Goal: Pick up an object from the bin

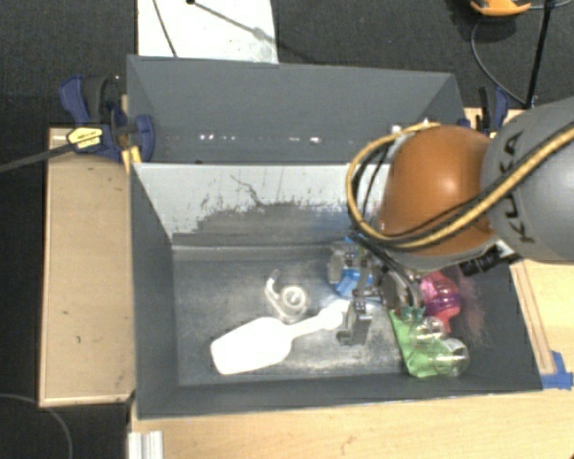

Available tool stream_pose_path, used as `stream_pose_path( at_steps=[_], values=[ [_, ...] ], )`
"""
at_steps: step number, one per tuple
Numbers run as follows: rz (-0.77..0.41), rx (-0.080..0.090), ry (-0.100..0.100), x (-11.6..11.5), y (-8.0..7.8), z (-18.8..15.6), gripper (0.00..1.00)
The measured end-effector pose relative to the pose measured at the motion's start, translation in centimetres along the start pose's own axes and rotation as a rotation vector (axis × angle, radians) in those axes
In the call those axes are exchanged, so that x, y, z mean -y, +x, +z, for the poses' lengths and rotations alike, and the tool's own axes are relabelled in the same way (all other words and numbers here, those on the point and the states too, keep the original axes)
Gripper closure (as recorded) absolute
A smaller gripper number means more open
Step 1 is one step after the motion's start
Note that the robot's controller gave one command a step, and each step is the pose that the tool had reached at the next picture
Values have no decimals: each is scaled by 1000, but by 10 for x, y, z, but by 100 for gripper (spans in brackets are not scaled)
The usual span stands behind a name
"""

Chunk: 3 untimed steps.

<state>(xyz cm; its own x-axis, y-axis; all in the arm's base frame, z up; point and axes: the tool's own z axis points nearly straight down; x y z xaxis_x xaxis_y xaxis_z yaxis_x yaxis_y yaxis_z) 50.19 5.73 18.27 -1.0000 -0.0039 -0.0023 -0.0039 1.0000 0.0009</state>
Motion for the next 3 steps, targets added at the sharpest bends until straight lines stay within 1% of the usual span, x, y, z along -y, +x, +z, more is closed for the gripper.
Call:
stream_pose_path(
  at_steps=[1,2,3],
  values=[
    [-110,3,0,-40,6,58,0],
    [-177,-3,0,-67,10,62,0],
    [-183,-1,0,-67,12,54,0]
  ],
)
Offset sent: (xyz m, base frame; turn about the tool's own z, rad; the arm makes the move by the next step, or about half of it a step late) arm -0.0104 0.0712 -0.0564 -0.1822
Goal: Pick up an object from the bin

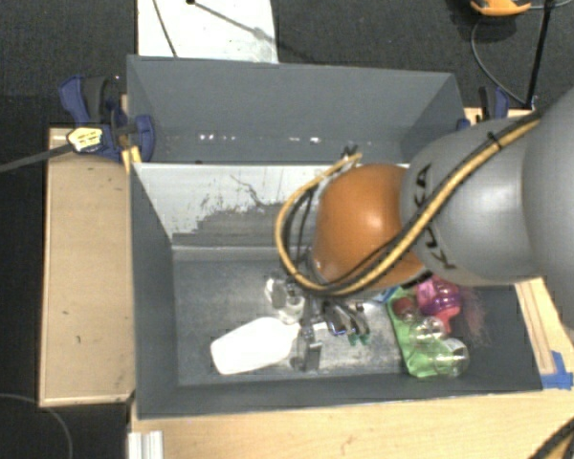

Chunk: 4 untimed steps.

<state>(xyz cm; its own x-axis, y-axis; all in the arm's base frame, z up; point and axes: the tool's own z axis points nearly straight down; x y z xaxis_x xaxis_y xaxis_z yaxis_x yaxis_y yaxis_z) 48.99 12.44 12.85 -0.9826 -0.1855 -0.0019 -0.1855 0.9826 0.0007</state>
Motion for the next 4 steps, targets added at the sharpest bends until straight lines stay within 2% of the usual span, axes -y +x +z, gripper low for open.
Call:
stream_pose_path(
  at_steps=[1,2,4],
  values=[
    [-23,2,0,3,10,60,0],
    [-13,1,0,4,12,58,100],
    [-12,-4,0,4,14,53,100]
  ],
)
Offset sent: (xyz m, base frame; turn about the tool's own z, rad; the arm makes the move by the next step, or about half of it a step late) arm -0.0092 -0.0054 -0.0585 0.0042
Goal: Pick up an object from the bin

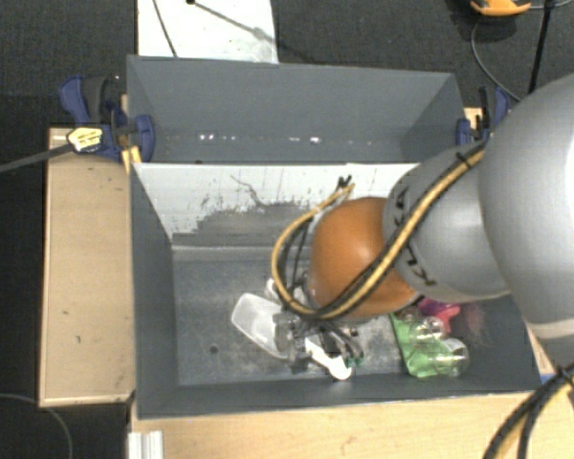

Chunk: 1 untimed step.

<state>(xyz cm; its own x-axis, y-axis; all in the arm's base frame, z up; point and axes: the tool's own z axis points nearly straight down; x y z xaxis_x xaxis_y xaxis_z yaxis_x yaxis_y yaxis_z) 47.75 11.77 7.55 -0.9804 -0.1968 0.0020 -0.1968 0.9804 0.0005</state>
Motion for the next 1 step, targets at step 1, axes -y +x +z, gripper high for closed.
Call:
stream_pose_path(
  at_steps=[1],
  values=[
    [1,-5,0,0,1,-18,100]
  ],
)
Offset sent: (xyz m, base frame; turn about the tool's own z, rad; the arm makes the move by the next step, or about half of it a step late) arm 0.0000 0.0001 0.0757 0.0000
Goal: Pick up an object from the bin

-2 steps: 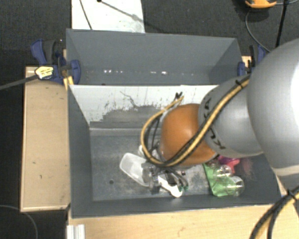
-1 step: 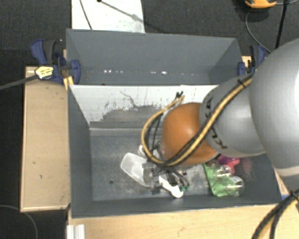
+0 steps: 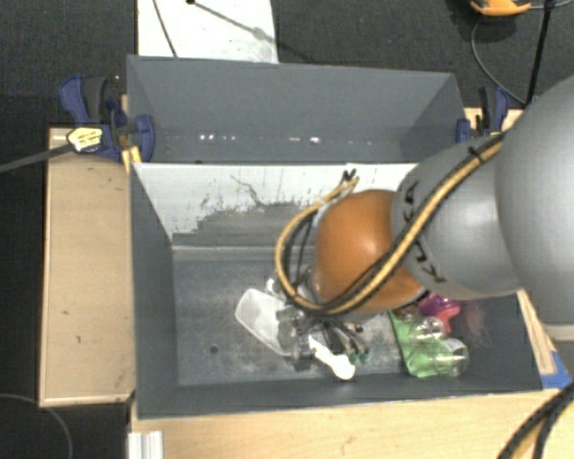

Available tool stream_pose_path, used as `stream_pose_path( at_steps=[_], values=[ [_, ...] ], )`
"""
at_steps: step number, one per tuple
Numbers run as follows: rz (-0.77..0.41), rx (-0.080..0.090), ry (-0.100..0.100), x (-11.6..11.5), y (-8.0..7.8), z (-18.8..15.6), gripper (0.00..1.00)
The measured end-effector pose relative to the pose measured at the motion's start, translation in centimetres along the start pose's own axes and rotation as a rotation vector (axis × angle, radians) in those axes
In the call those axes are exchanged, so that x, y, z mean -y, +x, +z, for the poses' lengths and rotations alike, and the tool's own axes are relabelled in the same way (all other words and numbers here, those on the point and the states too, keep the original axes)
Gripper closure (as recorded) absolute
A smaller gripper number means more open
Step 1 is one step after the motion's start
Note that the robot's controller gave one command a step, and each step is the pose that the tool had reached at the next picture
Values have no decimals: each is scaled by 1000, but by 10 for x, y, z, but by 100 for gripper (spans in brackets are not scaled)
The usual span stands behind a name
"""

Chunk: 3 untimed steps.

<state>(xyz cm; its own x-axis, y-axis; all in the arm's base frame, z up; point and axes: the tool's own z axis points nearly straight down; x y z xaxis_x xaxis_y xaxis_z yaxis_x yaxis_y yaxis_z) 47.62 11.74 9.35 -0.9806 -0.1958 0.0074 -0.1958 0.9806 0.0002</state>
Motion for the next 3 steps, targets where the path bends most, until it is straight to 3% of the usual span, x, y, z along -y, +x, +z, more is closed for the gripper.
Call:
stream_pose_path(
  at_steps=[3],
  values=[
    [3,7,0,0,-1,-54,100]
  ],
)
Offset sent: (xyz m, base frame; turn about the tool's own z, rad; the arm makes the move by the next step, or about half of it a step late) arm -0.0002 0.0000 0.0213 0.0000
